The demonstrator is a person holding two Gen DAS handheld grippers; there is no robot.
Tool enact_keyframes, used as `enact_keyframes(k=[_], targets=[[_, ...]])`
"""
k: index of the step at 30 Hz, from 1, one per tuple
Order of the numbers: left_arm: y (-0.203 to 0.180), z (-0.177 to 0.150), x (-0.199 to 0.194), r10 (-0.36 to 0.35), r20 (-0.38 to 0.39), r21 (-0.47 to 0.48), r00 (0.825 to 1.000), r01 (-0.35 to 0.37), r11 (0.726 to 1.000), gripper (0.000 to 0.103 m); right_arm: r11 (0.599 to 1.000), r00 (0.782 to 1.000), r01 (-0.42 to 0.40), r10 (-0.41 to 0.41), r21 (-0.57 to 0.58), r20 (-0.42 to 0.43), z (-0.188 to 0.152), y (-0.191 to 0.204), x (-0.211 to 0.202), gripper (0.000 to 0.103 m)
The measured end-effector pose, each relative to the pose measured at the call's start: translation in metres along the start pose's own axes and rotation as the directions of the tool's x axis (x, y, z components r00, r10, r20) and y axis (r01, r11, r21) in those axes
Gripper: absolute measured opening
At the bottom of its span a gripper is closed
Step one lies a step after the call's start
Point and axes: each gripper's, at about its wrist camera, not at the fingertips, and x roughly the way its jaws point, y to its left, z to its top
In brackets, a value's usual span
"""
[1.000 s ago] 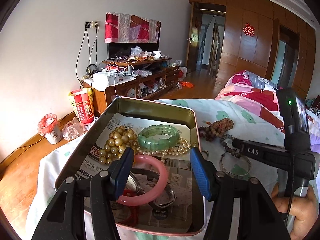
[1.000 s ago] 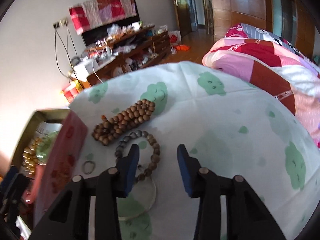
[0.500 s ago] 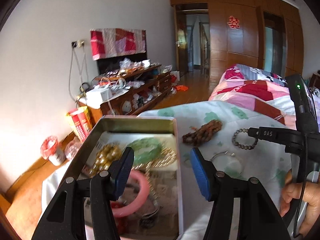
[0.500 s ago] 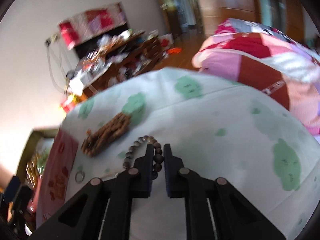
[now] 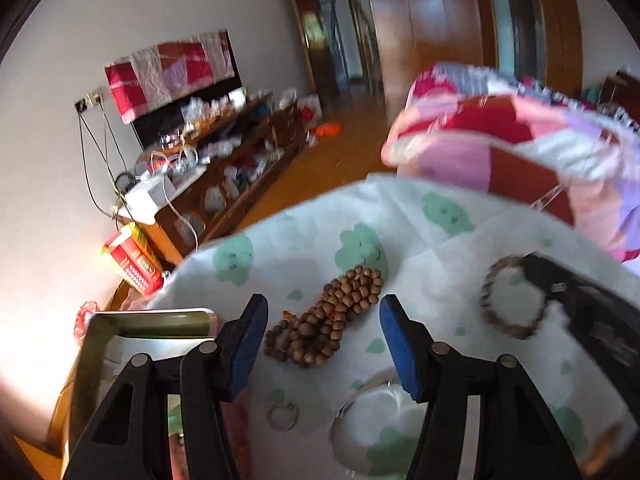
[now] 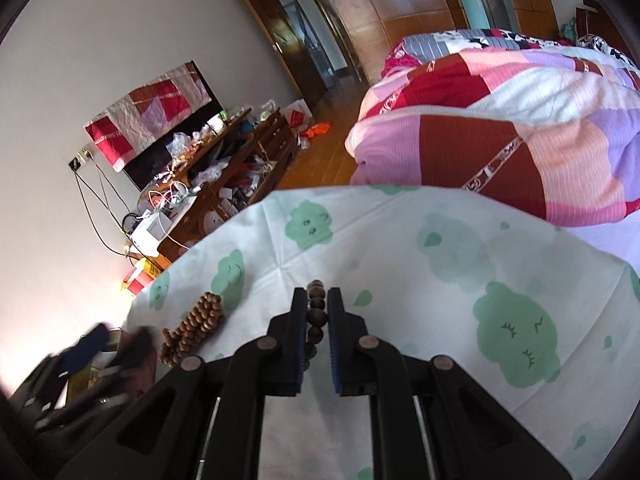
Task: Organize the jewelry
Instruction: 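Grasp the brown wooden bead strand with the left gripper while the right gripper grasps the dark bead bracelet, then lower both bead strands into the tin and open both grippers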
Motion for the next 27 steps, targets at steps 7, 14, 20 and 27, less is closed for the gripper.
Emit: enact_keyframes(k=[7,14,20,27], targets=[[-0.01,-0.003,0.042,0.042,-0.131,-0.007,0.99,-0.044,0.999,0.059,1.0,0.999,0.005,-0.005,-0.006,0.037,0.006,-0.002,-0.008,0.013],[-0.016,-0.003,0.039,0.004,-0.092,0.002,0.996,-0.004,1.0,0.033,1.0,0.999,-0.012,0.011,0.018,0.036,0.008,-0.006,-0.009,0.013],[0.003,-0.005,0.0,-0.138,0.006,-0.123,0.99,0.138,0.983,0.024,0.999,0.999,-0.038,0.037,0.029,0.035,0.007,-0.005,-0.01,0.013],[0.014,-0.036,-0.064,-0.193,0.134,-0.191,0.972,0.216,0.957,0.024,0.986,0.987,-0.155,0.153,0.064,0.04,0.006,-0.007,-0.012,0.013]])
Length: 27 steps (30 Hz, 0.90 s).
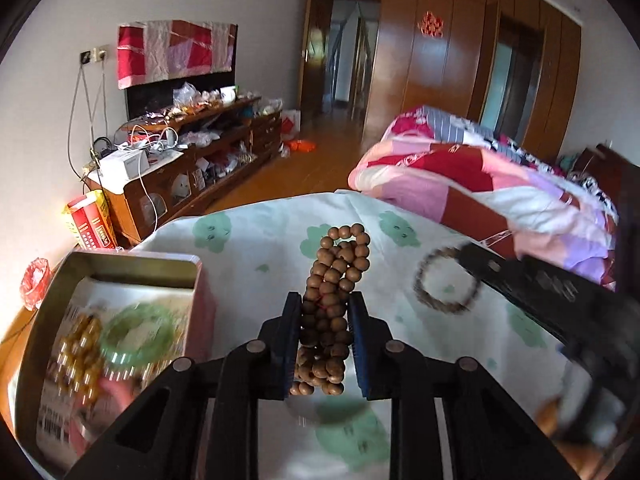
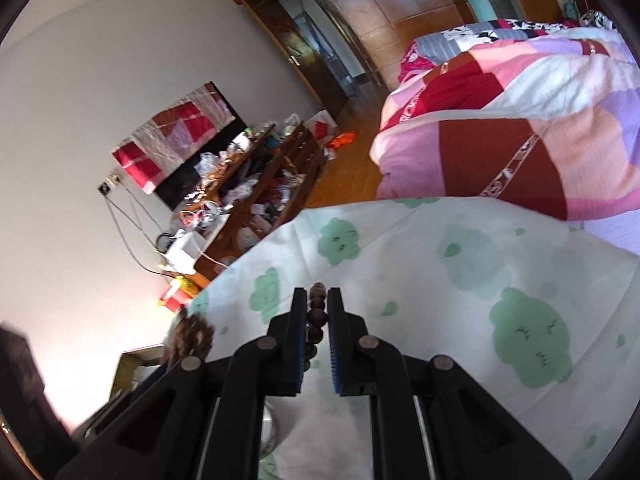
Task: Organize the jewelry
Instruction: 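Lower both bead strands into the tin and open both grippers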
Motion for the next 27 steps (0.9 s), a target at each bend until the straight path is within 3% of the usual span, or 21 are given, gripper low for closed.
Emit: enact_keyframes(k=[5,19,27], targets=[[0.008,-0.016,-0.017,0.019,0.023,-0.017,1.0,-0.018,1.0,0.024,0.994,0.994,-0.11,0.11,0.0,-0.009,-0.006,0.01,0.001,0.013],[0.051,-0.03,-0.046,0.049,0.061,-0.062,0.997,-0.045,0.997,0.024,0.979,0.997,-0.078,0.074,-0.19,-0.025,-0.05,0.059,-0.022,0.013],[0.078,-0.029,-0.071,0.105,0.121,-0.074,0.987,-0.096,0.993,0.024,0.965,0.99,-0.138,0.137,-0.223,-0.023,-0.068,0.087,-0.042,0.013]])
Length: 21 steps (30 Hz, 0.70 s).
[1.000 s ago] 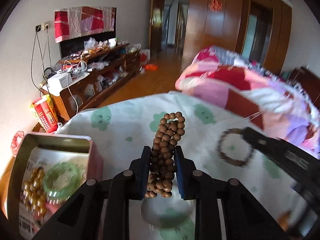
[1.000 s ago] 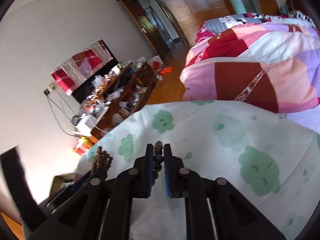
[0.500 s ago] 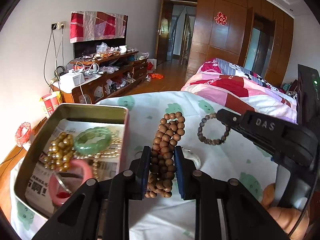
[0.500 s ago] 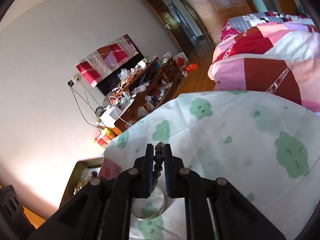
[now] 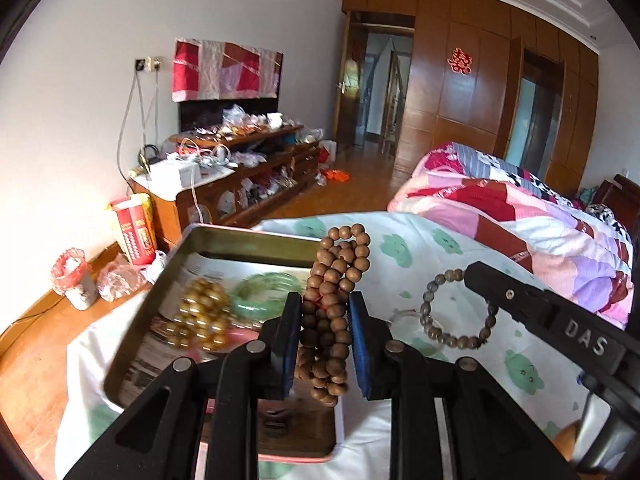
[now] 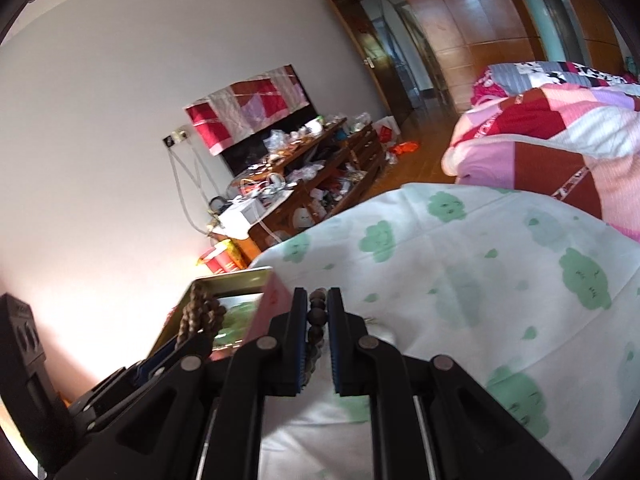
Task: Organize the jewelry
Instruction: 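Lower both bead strands into the tin and open both grippers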
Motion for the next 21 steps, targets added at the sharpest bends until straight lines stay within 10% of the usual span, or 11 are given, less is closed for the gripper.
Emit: enact_keyframes(k=[21], targets=[[0.074,-0.003,0.02,0.133,-0.032,-0.097,0.991,-0.136,0.986,0.024,0.962,0.95,-0.268,0.273,0.05,-0.149,-0.007,0.072,0.076,0.013]])
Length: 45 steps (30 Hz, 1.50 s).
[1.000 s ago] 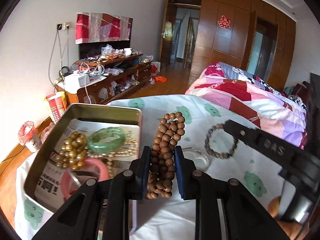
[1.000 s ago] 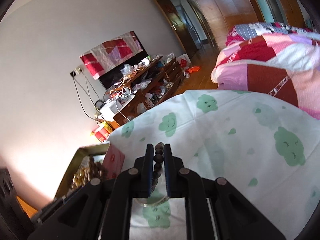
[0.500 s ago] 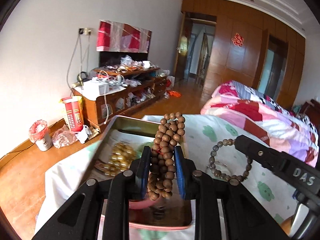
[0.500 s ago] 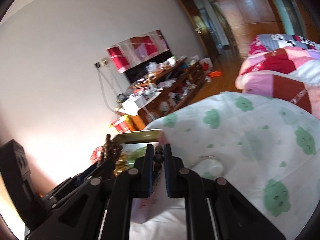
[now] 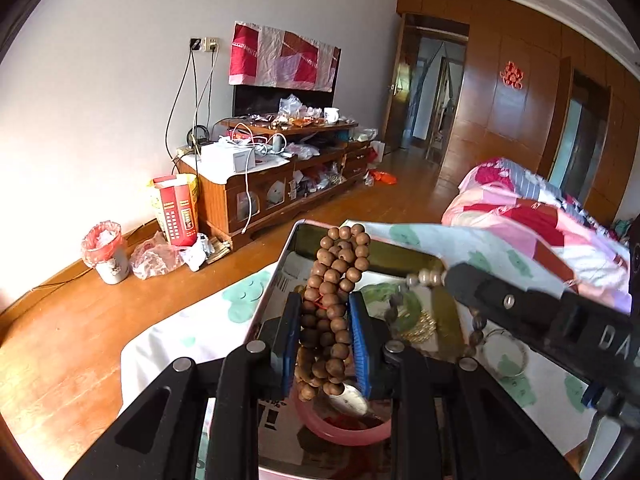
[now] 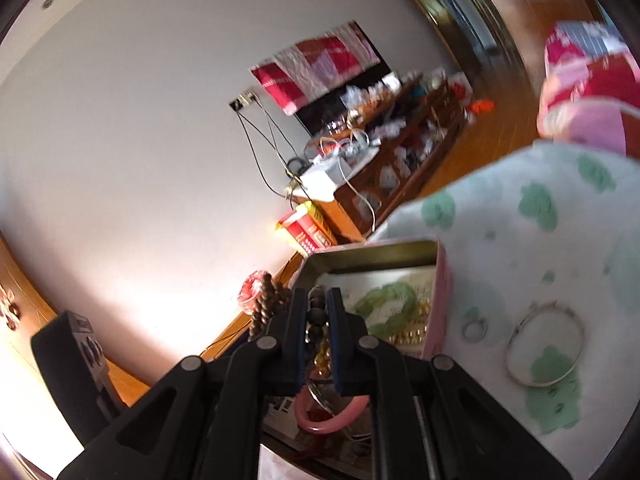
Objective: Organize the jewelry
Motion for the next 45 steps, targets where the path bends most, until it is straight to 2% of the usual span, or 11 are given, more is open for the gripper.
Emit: enact_keyframes(k=[2,6,15,19,21,23,25,27,32,38,45], targets=[[0.0,-0.005,0.006,0.023,-0.016,0.016,1.0,-0.023,1.0,0.024,1.0,1.0,0.017,-0.017,-0.005,-0.016,-0.008,-0.005,0.004,0.013],[0.003,-0.004,0.011,0.004,-0.046,-0.013,0.999,-0.004,1.0,0.024,0.999,0.998,0.038,-0.038,0.001,-0.051,-0.016,-0.013,0.013,0.013],[-0.008,-0.006,0.018,0.024,-0.091,0.032,0.996,-0.022,0.999,0.024,0.98,0.989,0.142,-0.147,-0.142,-0.029,-0.024,0.001,0.013,0.014],[-0.012,-0.007,0.018,0.053,-0.092,0.054,0.994,-0.048,0.997,0.024,0.981,0.99,0.137,-0.141,-0.136,-0.023,-0.025,-0.003,0.011,0.015],[-0.013,-0.007,0.019,0.075,-0.093,0.063,0.993,-0.069,0.996,0.025,0.984,0.992,0.119,-0.123,-0.131,-0.022,-0.024,-0.003,0.008,0.022],[-0.013,-0.007,0.019,0.079,-0.094,0.063,0.992,-0.073,0.995,0.026,0.985,0.993,0.114,-0.114,-0.129,0.004,-0.023,-0.001,0.002,0.05],[-0.012,-0.008,0.02,0.076,-0.105,0.048,0.992,-0.072,0.996,0.033,0.985,0.993,0.114,-0.109,-0.127,0.046,-0.021,0.0,-0.007,0.073],[-0.01,-0.008,0.019,0.088,-0.105,0.038,0.991,-0.085,0.996,0.052,0.984,0.99,0.124,-0.113,-0.129,0.089,-0.019,0.002,-0.016,0.074],[-0.013,-0.009,0.009,0.106,-0.056,0.046,0.993,-0.103,0.994,0.064,0.975,0.974,0.197,-0.182,-0.102,0.136,-0.015,-0.013,-0.03,0.074],[-0.019,-0.013,0.005,0.123,-0.062,0.061,0.99,-0.119,0.991,0.065,0.969,0.96,0.243,-0.235,-0.039,0.153,-0.011,-0.033,-0.048,0.074],[-0.028,-0.02,-0.002,0.139,-0.059,0.079,0.989,-0.134,0.988,0.065,0.936,0.925,0.351,-0.345,-0.015,0.159,-0.012,-0.049,-0.064,0.074]])
